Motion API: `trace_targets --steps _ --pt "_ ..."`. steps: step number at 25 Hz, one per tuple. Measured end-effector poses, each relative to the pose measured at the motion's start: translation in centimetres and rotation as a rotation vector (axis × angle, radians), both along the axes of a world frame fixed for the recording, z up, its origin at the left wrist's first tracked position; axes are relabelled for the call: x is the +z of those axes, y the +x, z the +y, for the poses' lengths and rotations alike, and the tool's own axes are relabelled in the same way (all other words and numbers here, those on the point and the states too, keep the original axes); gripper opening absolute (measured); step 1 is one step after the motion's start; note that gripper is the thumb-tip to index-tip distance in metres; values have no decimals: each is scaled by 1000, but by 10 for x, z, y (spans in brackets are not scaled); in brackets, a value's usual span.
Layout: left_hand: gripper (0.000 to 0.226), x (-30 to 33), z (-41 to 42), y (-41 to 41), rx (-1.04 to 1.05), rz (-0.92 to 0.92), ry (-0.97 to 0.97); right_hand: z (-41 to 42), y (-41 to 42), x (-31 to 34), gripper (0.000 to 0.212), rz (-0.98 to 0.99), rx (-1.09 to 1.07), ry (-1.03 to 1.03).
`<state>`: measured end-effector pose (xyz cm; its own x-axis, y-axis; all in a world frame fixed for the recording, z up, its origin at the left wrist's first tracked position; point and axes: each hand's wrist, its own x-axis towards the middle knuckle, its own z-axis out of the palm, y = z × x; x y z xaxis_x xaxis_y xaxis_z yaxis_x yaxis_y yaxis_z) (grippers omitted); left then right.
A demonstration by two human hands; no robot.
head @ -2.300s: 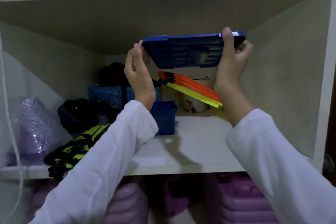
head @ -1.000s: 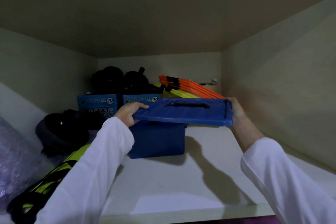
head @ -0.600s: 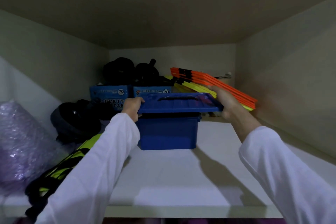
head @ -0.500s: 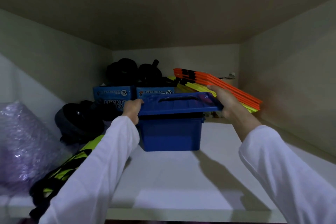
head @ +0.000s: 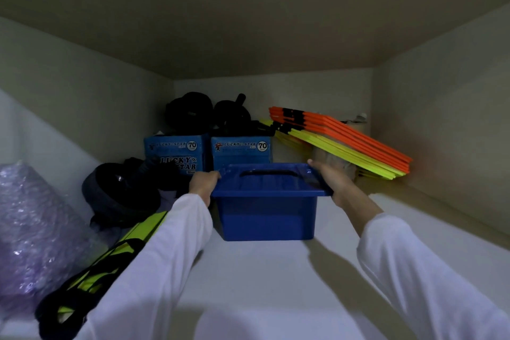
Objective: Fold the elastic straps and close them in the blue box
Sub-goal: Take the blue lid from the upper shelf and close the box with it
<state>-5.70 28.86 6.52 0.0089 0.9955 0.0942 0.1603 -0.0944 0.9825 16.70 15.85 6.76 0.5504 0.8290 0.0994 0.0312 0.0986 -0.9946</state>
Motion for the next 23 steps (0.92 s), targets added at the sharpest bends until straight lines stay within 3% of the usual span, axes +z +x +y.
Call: trace_targets --steps 4,6,9,19,23 --pt "24 -10 15 6 26 68 17 20 8 -7 52 -69 -48 -5" --pt "14 -11 21 7 30 81 12 25 9 -6 47 -106 -58 -26" --pt "30 -11 31 7 44 115 -8 32 11 -8 46 -194 -62 -58" --pt "35 -18 60 15 5 200 8 47 19 -10 42 -341 -56 -103" --pt "28 -23 63 15 -32 128 -5 55 24 -18 18 -383 -97 -187"
